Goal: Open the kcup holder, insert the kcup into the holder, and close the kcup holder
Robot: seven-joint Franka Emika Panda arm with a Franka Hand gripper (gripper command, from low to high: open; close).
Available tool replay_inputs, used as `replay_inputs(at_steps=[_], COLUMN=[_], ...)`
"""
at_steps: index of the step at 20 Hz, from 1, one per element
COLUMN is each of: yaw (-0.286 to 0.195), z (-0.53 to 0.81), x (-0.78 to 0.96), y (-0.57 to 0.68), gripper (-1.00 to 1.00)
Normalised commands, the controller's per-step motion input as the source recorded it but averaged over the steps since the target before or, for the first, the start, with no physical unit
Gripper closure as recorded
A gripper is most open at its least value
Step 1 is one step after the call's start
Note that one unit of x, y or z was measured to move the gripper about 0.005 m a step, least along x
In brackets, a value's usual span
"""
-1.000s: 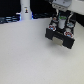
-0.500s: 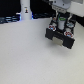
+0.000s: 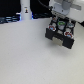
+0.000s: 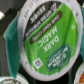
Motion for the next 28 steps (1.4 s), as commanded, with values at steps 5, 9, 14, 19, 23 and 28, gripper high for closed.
replay_inputs(at_steps=[5,9,14,19,23,28], yaw=[0.074,0.064,0.060,0.019,0.003,0.003], z=[0.37,0.44,0.49,0.41,0.30,0.19], x=[0.14,0.18,0.35,0.59,0.69,0.77], y=[0.02,-0.01,-0.24,-0.45,-0.46,-0.40], gripper=[-1.00,-1.00,-1.00,-1.00,-1.00,-1.00])
